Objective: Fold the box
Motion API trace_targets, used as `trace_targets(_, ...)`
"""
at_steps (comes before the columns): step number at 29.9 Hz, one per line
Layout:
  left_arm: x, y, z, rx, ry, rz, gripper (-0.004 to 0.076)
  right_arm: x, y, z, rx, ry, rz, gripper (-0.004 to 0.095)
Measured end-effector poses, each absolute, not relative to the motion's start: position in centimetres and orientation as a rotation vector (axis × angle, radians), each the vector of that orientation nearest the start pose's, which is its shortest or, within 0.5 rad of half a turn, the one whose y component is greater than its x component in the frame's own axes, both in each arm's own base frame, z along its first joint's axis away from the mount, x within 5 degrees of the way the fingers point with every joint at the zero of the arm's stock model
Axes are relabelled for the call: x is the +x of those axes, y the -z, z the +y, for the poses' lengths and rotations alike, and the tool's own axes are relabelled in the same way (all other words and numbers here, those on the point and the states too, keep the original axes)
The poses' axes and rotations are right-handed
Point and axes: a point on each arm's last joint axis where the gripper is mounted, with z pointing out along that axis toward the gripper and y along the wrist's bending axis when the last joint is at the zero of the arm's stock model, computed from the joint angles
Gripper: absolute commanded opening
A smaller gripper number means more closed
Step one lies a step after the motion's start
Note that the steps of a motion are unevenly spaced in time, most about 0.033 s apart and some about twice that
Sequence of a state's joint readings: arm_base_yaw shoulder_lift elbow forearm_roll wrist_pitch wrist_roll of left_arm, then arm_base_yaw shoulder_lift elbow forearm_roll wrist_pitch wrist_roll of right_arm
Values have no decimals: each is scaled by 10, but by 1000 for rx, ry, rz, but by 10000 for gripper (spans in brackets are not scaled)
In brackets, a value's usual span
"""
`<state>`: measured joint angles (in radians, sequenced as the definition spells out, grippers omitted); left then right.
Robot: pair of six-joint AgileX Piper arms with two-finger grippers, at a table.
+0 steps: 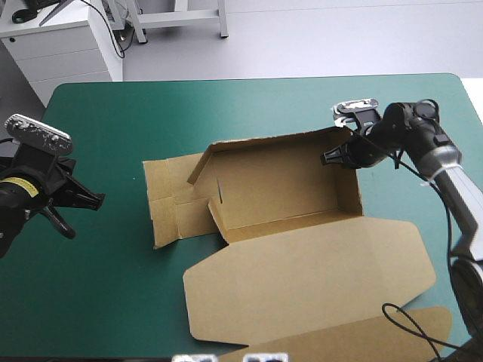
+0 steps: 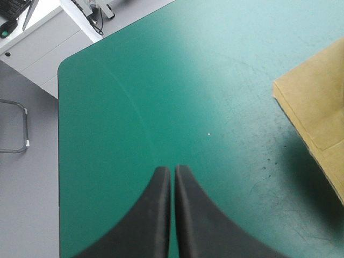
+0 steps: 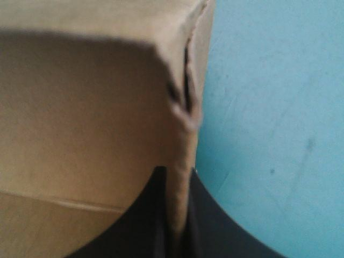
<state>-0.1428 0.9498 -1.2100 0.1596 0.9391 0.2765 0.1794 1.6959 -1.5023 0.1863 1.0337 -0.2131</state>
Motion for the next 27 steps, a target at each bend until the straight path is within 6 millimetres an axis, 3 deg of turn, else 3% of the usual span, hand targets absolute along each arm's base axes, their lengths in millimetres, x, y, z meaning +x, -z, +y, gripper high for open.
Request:
trace_targets(3, 170, -431, -13, 477, -271, 2110, 8, 383, -298, 85, -434, -246, 2700, -19)
trace_targets(8, 170, -431, -14, 475, -256, 2111, 8, 405, -287, 89, -444, -256, 2760, 19)
trace_targets(16, 170, -431, -15, 472, -233, 2112, 8, 410, -284, 89, -474, -238, 2823, 400)
trace_targets(20, 170, -431, -15, 472, -233, 2112, 8, 412, -294, 89, -477, -233, 2798, 527)
trace_targets(27, 170, -431, -15, 472, -233, 2112, 8, 406, -326, 86, -482, -197, 2712, 530)
